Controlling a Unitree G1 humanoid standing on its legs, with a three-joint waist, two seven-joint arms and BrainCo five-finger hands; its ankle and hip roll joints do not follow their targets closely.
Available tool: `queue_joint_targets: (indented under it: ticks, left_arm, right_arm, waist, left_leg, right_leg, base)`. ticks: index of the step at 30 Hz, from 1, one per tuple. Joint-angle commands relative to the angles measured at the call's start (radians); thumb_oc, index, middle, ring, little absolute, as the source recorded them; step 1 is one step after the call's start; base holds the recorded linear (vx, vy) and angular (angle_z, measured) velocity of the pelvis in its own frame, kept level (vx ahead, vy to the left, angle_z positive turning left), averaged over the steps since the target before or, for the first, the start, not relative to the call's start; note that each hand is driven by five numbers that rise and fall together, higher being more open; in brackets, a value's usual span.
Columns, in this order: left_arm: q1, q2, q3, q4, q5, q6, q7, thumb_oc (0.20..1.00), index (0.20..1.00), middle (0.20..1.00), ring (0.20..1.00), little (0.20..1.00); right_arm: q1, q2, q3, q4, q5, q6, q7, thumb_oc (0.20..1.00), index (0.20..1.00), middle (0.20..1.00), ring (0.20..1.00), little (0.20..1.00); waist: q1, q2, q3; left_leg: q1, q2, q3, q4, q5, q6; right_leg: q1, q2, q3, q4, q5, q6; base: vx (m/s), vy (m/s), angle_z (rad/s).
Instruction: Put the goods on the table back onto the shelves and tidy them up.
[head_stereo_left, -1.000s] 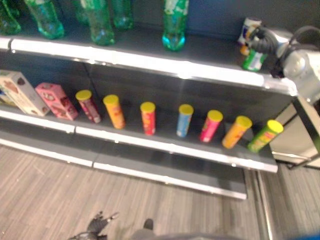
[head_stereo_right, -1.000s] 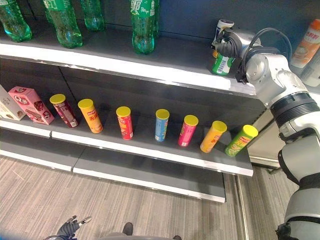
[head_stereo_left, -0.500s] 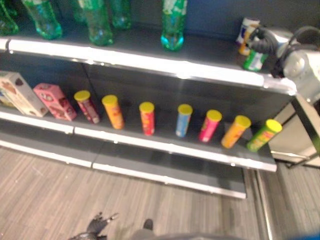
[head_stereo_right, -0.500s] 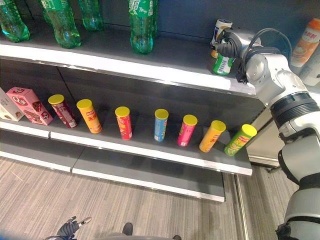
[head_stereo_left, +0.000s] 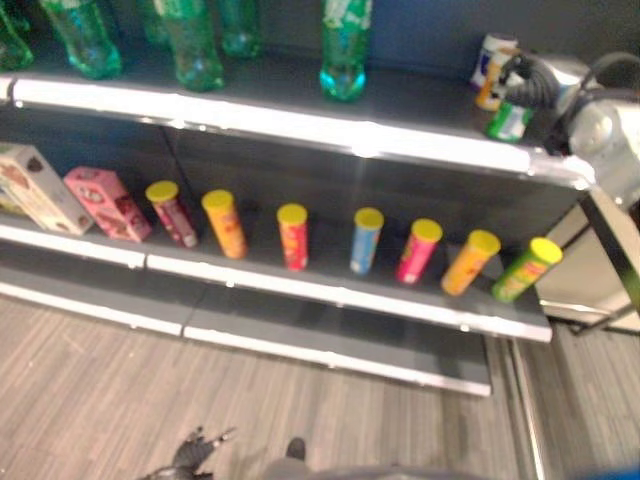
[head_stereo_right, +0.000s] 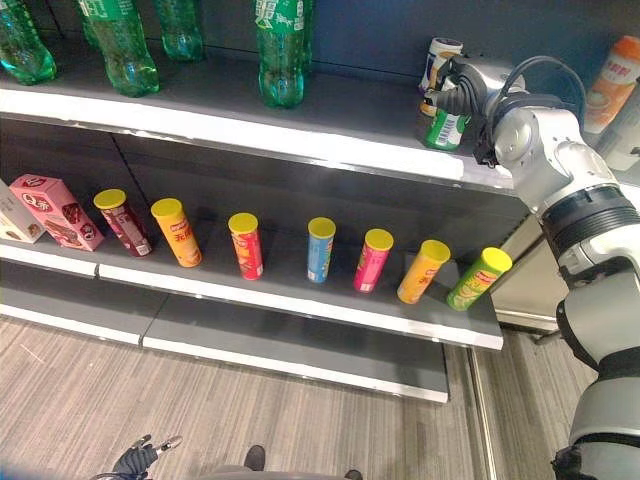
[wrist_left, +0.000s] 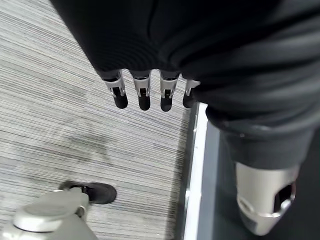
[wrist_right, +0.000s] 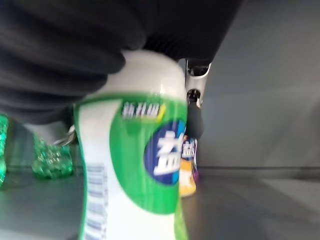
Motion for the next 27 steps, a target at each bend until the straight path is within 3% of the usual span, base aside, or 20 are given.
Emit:
queue_joint_targets:
  ticks: [1, 10, 18, 23, 24, 26, 27]
  left_arm:
    - [-0.060, 0.038, -0.043, 0.028, 0.038, -0.020, 0.020, 1.000, 1.000, 1.000, 1.000, 1.000]
    - [-0.065, 0.037, -0.046, 0.028, 0.040, -0.018, 0.024, 1.000, 1.000, 1.000, 1.000, 1.000]
    - [-0.061, 0.030, -0.017, 0.080, 0.042, -0.004, 0.035, 1.000, 1.000, 1.000, 1.000, 1.000]
    - [-0.066, 0.013, 0.002, 0.099, 0.060, 0.005, 0.049, 1.000, 1.000, 1.000, 1.000, 1.000]
    - [-0.064, -0.005, 0.014, 0.105, 0.068, 0.006, 0.055, 1.000, 1.000, 1.000, 1.000, 1.000]
    - [-0.065, -0.015, 0.020, 0.109, 0.071, 0.007, 0.055, 1.000, 1.000, 1.000, 1.000, 1.000]
    - [-0.062, -0.016, 0.025, 0.113, 0.076, 0.007, 0.053, 1.000, 1.000, 1.000, 1.000, 1.000]
  right_arm:
    - [-0.076, -0.049, 0.035, 0.068, 0.048, 0.007, -0.073, 1.000, 1.000, 1.000, 1.000, 1.000]
    - [-0.054, -0.054, 0.011, 0.065, 0.071, 0.002, -0.083, 1.000, 1.000, 1.000, 1.000, 1.000]
    - [-0.032, -0.081, -0.107, -0.054, 0.114, -0.002, -0.158, 1.000, 1.000, 1.000, 1.000, 1.000]
    - [0.199, -0.090, -0.394, -0.284, 0.153, -0.032, -0.229, 1.000, 1.000, 1.000, 1.000, 1.000]
    - [0.376, -0.043, -0.571, -0.418, 0.223, -0.070, -0.230, 1.000, 1.000, 1.000, 1.000, 1.000]
    - [0.454, -0.012, -0.637, -0.470, 0.264, -0.096, -0.224, 1.000, 1.000, 1.000, 1.000, 1.000]
    - [0.581, 0.040, -0.735, -0.550, 0.324, -0.117, -0.189, 1.000, 1.000, 1.000, 1.000, 1.000]
  waist:
    - [0.011, -0.023, 0.002]
    - [0.008, -0.026, 0.000]
    - [-0.014, -0.025, -0.005]
    - [-0.038, -0.020, -0.008]
    - [-0.056, -0.010, -0.009]
    - [-0.065, -0.006, -0.009]
    - [-0.069, -0.009, -0.011]
  left_leg:
    - [0.061, 0.133, 0.086, 0.007, -0.106, -0.109]
    - [0.070, 0.136, 0.095, 0.007, -0.109, -0.110]
    - [0.077, 0.136, 0.108, 0.007, -0.113, -0.110]
    - [0.083, 0.134, 0.120, 0.007, -0.121, -0.106]
    - [0.087, 0.133, 0.124, 0.007, -0.126, -0.102]
    - [0.090, 0.132, 0.127, 0.007, -0.128, -0.101]
    - [0.093, 0.132, 0.129, 0.007, -0.131, -0.099]
  right_leg:
    - [0.008, -0.093, 0.004, 0.010, -0.016, 0.078]
    - [0.012, -0.090, 0.010, 0.009, -0.020, 0.078]
    - [0.004, -0.091, 0.023, 0.009, -0.019, 0.076]
    - [0.001, -0.093, 0.033, 0.009, -0.019, 0.080]
    - [0.000, -0.092, 0.039, 0.010, -0.021, 0.082]
    - [0.000, -0.093, 0.042, 0.010, -0.020, 0.083]
    - [-0.001, -0.093, 0.045, 0.012, -0.021, 0.084]
  base:
    - [0.00, 0.001, -0.24]
    - [0.00, 0.000, -0.04]
    - [0.00, 0.003, -0.03]
    - [0.00, 0.018, -0.02]
    - [0.01, 0.038, -0.04]
    - [0.01, 0.035, -0.03]
    - [0.02, 0.045, -0.09]
